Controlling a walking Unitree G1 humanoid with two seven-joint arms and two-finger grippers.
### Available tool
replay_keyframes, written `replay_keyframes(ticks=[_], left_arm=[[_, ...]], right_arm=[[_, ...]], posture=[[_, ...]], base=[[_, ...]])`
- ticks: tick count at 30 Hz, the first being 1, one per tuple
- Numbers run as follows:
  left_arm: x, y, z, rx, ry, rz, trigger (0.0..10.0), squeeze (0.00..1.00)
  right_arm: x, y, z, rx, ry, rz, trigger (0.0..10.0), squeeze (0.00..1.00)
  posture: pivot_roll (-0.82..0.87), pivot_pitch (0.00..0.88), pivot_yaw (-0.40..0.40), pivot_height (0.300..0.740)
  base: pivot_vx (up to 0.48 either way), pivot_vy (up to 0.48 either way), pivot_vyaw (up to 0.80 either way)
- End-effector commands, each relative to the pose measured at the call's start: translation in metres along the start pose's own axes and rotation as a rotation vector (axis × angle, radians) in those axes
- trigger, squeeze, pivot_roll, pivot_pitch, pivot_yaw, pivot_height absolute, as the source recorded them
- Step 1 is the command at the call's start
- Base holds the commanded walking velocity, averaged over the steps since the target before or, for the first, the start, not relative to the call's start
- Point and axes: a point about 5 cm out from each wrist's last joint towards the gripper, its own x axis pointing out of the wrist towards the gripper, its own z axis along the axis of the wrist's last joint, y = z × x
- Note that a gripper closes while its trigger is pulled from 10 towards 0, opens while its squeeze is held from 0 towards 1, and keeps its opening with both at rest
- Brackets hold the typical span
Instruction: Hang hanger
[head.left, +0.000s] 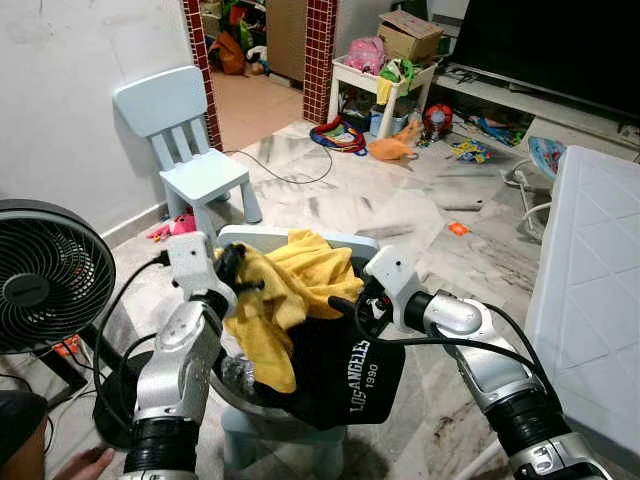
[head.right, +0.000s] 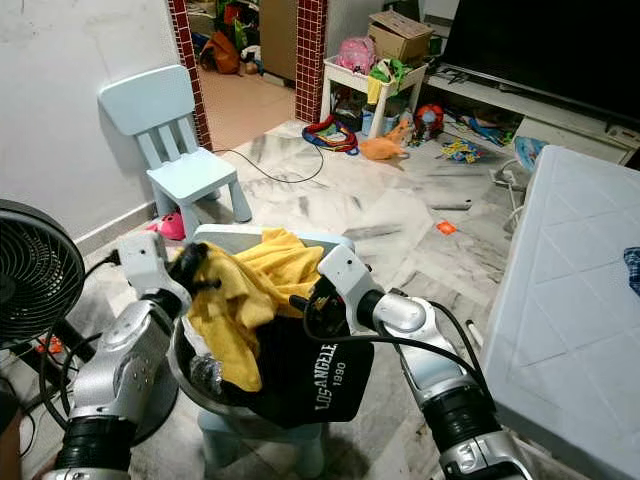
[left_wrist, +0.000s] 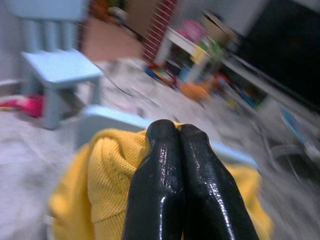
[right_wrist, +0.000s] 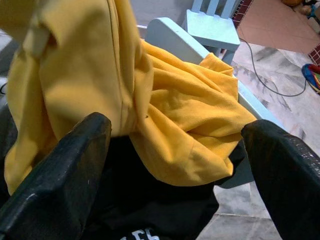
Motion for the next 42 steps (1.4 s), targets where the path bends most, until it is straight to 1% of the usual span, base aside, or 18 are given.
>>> replay_keyframes(ticks=[1, 3, 6, 11, 13, 19, 21, 23, 27, 28, 29, 30, 31, 33, 35, 36, 39, 42], left_arm=[[0.003, 0.012, 0.013, -0.028, -0.070, 0.099, 0.0, 0.00], [0.003, 0.025, 0.016, -0.060, -0.083, 0.194, 0.0, 0.00], [0.004, 0.031, 0.014, -0.126, -0.070, 0.245, 0.0, 0.00], [0.006, 0.025, 0.007, -0.206, -0.037, 0.245, 0.0, 0.00], [0.010, 0.013, 0.001, -0.261, -0.007, 0.219, 0.0, 0.00], [0.016, -0.007, -0.005, -0.318, 0.029, 0.171, 0.0, 0.00], [0.021, -0.028, -0.008, -0.354, 0.065, 0.112, 0.0, 0.00], [0.021, -0.028, -0.008, -0.354, 0.065, 0.112, 0.0, 0.00], [0.025, -0.063, -0.022, -0.393, 0.171, 0.039, 0.0, 0.00], [0.026, -0.077, -0.026, -0.386, 0.204, 0.001, 0.0, 0.00], [0.026, -0.077, -0.026, -0.386, 0.204, 0.001, 0.0, 0.00], [0.023, -0.094, -0.032, -0.319, 0.261, -0.106, 0.0, 0.00], [0.022, -0.099, -0.035, -0.293, 0.287, -0.145, 0.0, 0.00], [0.014, -0.107, -0.052, -0.133, 0.395, -0.226, 0.1, 0.00], [0.007, -0.108, -0.063, -0.044, 0.435, -0.275, 0.4, 0.00], [0.006, -0.107, -0.064, -0.040, 0.443, -0.278, 0.5, 0.00], [0.004, -0.092, -0.068, 0.061, 0.437, -0.253, 0.1, 0.00], [0.006, -0.073, -0.060, 0.041, 0.393, -0.161, 0.0, 0.00]], right_arm=[[-0.001, -0.001, 0.004, -0.020, -0.016, -0.011, 10.0, 0.00], [-0.001, -0.001, 0.004, -0.018, -0.015, -0.016, 10.0, 0.00], [0.000, -0.001, 0.004, -0.017, -0.017, -0.022, 10.0, 0.00], [0.001, 0.000, 0.005, -0.010, -0.022, -0.032, 10.0, 0.00], [0.001, -0.001, 0.004, 0.000, -0.023, -0.047, 10.0, 0.00], [-0.001, -0.008, 0.003, 0.031, -0.023, -0.113, 10.0, 0.00], [-0.004, -0.016, 0.003, 0.064, -0.026, -0.196, 10.0, 0.00], [-0.004, -0.016, 0.003, 0.064, -0.026, -0.196, 10.0, 0.00], [-0.007, -0.027, 0.003, 0.075, -0.027, -0.278, 10.0, 0.00], [-0.007, -0.028, 0.003, 0.073, -0.025, -0.293, 10.0, 0.00], [-0.007, -0.028, 0.003, 0.073, -0.025, -0.293, 10.0, 0.00], [-0.007, -0.028, 0.003, 0.073, -0.023, -0.298, 10.0, 0.00], [-0.007, -0.028, 0.003, 0.074, -0.023, -0.299, 10.0, 0.00], [-0.007, -0.028, 0.003, 0.074, -0.023, -0.306, 10.0, 0.00], [-0.006, -0.028, 0.004, 0.075, -0.025, -0.309, 10.0, 0.00], [-0.005, -0.027, 0.004, 0.076, -0.026, -0.309, 10.0, 0.00], [-0.005, -0.027, 0.004, 0.080, -0.029, -0.311, 10.0, 0.00], [-0.004, -0.025, 0.003, 0.083, -0.029, -0.306, 10.0, 0.00]], posture=[[-0.02, 0.008, -0.038, 0.740], [-0.02, 0.008, -0.038, 0.740], [-0.02, 0.008, -0.038, 0.740], [-0.01, 0.007, -0.038, 0.740], [-0.01, 0.007, -0.038, 0.740], [-0.02, 0.009, -0.036, 0.740], [-0.02, 0.011, -0.029, 0.740], [-0.02, 0.011, -0.029, 0.740], [-0.03, 0.014, -0.024, 0.740], [-0.03, 0.014, -0.024, 0.740], [-0.03, 0.014, -0.024, 0.740], [-0.03, 0.014, -0.023, 0.740], [-0.03, 0.014, -0.023, 0.740], [-0.02, 0.013, -0.024, 0.740], [-0.02, 0.013, -0.022, 0.740], [-0.02, 0.013, -0.022, 0.740], [-0.02, 0.014, -0.021, 0.740], [-0.02, 0.014, -0.021, 0.740]], base=[[0.000, 0.000, 0.00], [0.000, 0.000, 0.00], [0.000, 0.000, 0.00], [0.000, 0.000, 0.00], [0.000, 0.000, 0.00], [0.000, 0.000, 0.00], [0.000, 0.000, 0.00], [0.000, 0.000, 0.00], [0.000, 0.000, 0.00], [0.000, 0.000, 0.00], [0.000, 0.000, 0.00], [0.000, 0.000, 0.00], [0.000, 0.000, 0.00], [0.000, 0.000, 0.00], [0.000, 0.000, 0.00], [0.000, 0.000, 0.00], [0.000, 0.000, 0.00], [0.000, 0.000, 0.00]])
